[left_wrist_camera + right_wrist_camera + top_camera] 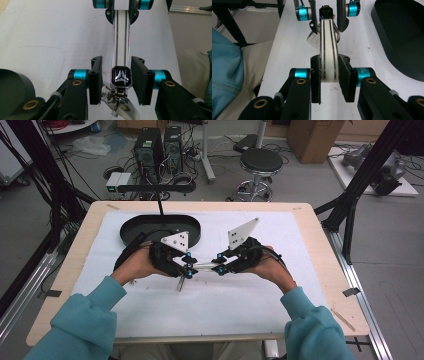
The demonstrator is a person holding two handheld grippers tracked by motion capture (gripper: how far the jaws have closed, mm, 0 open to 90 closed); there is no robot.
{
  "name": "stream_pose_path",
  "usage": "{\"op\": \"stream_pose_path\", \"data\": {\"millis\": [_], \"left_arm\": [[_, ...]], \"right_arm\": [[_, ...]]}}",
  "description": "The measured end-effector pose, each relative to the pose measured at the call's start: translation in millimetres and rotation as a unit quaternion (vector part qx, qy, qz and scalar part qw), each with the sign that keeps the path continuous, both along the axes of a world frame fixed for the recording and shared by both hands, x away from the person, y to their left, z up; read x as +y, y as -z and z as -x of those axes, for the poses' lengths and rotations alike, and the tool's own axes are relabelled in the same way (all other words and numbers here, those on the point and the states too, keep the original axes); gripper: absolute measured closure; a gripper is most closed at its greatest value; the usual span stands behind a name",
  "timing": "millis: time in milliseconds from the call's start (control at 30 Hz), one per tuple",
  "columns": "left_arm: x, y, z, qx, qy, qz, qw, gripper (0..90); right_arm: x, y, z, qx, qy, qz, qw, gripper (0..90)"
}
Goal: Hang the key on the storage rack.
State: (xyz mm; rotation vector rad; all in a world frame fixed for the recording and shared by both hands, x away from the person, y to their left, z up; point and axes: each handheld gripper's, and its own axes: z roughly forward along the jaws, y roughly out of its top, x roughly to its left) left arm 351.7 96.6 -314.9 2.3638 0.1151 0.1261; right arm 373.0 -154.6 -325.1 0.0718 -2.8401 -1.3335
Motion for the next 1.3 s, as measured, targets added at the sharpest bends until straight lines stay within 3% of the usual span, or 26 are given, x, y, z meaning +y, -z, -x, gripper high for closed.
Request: {"op": "stream_pose_path", "data": {"millis": [133,300,500,633,667,700,733,767,833,967,1133,1200,1300], "left_arm": [[-0.4,-0.1,1.2,-0.002,0.005,-0.001,1.0,72.4],[-1.3,0.9,3.3,-0.005,0.008,-0.008,0.9999,73.7],[0.2,0.9,5.2,-0.009,0.005,0.006,0.9999,74.1],[-1.2,2.1,6.9,-0.009,-0.006,-0.003,0.9999,74.2],[-1.0,2.4,7.1,-0.011,-0.008,-0.001,0.9999,74.2],[-0.5,2.9,7.1,-0.011,-0.012,0.003,0.9999,74.2],[0.7,2.8,6.5,-0.012,-0.015,0.005,0.9998,74.2],[2.0,2.4,5.9,-0.009,-0.02,0.01,0.9997,74.2],[5.4,1.5,4.2,-0.011,-0.029,0.024,0.9992,74.2],[13.4,-1.7,1.5,-0.018,-0.049,0.041,0.9978,74.2],[22.8,-5.7,-3.4,-0.02,-0.07,0.068,0.995,74.2],[26.0,-6.9,-5.5,-0.025,-0.08,0.076,0.9936,74.2],[32.1,-9.0,-10.9,-0.025,-0.095,0.102,0.9899,74.2]], "right_arm": [[1.9,0.5,-0.4,-0.003,-0.001,0.001,1.0,74.4],[2.1,0.4,-0.5,-0.002,-0.002,0.0,1.0,74.4],[0.7,-0.4,-0.9,-0.002,-0.005,-0.004,1.0,74.3],[1.0,0.3,-2.2,0.0,-0.005,-0.007,1.0,73.1],[0.9,0.1,-2.2,-0.002,-0.005,-0.01,0.9999,69.9],[0.7,0.3,-2.4,0.002,-0.007,-0.018,0.9998,50.2],[1.0,1.2,-3.1,0.01,0.007,-0.034,0.9994,30.5],[1.4,2.0,-3.1,0.017,0.036,-0.039,0.9985,16.5],[0.3,2.5,-1.5,-0.004,0.073,-0.044,0.9964,0.6],[-8.0,1.9,1.0,-0.006,0.11,-0.074,0.9911,0.6],[-22.9,1.9,7.5,-0.036,0.141,-0.108,0.9834,0.6],[-30.0,2.4,11.8,-0.045,0.157,-0.124,0.9786,0.6],[-42.1,2.3,19.2,-0.067,0.187,-0.15,0.9684,0.6]]}}
